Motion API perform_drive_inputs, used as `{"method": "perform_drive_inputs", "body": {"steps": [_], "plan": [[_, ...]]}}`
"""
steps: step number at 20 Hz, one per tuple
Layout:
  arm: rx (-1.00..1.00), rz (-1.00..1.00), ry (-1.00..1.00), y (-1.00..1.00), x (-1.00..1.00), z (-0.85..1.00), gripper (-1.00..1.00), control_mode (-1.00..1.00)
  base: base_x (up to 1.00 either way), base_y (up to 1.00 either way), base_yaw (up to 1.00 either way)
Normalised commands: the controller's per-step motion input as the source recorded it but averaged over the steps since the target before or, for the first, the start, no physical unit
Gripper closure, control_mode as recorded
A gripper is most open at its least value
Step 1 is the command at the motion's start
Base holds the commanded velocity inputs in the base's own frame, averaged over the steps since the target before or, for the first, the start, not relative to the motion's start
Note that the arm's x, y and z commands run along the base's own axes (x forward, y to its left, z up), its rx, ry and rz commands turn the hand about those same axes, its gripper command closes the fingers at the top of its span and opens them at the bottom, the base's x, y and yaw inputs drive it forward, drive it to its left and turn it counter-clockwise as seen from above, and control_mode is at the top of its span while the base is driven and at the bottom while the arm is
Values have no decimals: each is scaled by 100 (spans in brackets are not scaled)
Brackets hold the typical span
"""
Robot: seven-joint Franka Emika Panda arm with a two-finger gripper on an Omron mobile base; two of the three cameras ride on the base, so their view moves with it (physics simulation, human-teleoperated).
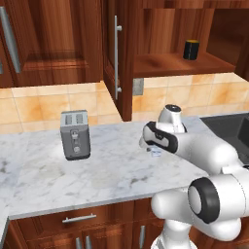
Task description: Pick the yogurt and yogurt from the counter and place them in the cabinets closest to them.
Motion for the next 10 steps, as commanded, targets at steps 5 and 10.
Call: {"method": "perform_drive_inputs", "body": {"steps": [5, 10], "plan": [[3, -2, 0, -6, -1, 52, 100, -100, 0, 0, 0], [1, -3, 0, -10, -8, 48, 100, -100, 0, 0, 0]]}}
